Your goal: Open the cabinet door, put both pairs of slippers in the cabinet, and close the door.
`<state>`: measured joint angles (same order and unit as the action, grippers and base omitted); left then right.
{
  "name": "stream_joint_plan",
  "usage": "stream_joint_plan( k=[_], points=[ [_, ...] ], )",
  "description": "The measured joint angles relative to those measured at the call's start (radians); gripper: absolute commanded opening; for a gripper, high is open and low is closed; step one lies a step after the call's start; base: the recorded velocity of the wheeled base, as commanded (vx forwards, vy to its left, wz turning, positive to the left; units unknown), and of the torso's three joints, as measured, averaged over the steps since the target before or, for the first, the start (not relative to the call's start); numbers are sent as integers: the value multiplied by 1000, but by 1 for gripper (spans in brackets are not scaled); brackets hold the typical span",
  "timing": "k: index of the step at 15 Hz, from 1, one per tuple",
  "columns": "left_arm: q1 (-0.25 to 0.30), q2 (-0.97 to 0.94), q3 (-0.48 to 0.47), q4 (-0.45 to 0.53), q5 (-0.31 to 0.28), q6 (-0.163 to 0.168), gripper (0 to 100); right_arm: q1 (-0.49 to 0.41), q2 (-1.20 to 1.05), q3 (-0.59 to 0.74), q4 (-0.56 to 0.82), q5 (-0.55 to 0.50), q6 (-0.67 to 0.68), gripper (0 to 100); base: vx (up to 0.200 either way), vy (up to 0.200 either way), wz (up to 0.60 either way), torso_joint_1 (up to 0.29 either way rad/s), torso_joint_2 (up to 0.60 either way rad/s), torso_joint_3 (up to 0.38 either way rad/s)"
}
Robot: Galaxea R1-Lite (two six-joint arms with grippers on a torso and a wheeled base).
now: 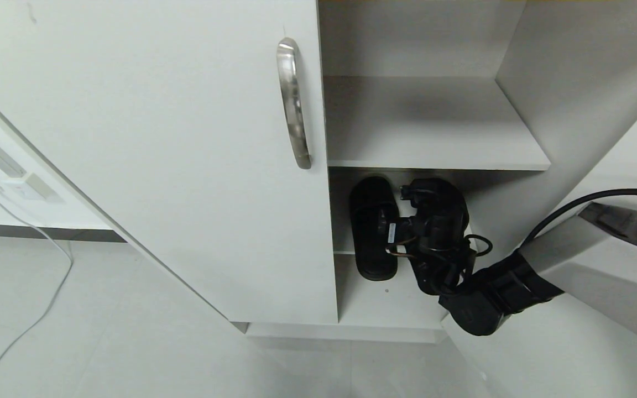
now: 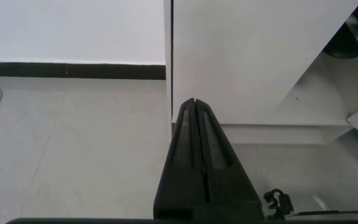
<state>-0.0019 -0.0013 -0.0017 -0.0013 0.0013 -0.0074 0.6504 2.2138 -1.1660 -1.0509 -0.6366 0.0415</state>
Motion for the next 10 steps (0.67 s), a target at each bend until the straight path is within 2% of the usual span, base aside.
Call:
stream_joint_plan(
  k=[4,9,10],
  points=[
    [0,0,0,0,0,1,0,22,-21,59,-63,-16,-4,100,0,0,0,0,0,0],
    [0,0,0,0,-1,3,0,123,-107,342,-204,-19,-13,100,0,0,0,0,0,0],
    [0,0,0,0,-1,3,0,148,-126,385,-229,-20,-13,100,-200,0,0,2,2,-2]
  ],
)
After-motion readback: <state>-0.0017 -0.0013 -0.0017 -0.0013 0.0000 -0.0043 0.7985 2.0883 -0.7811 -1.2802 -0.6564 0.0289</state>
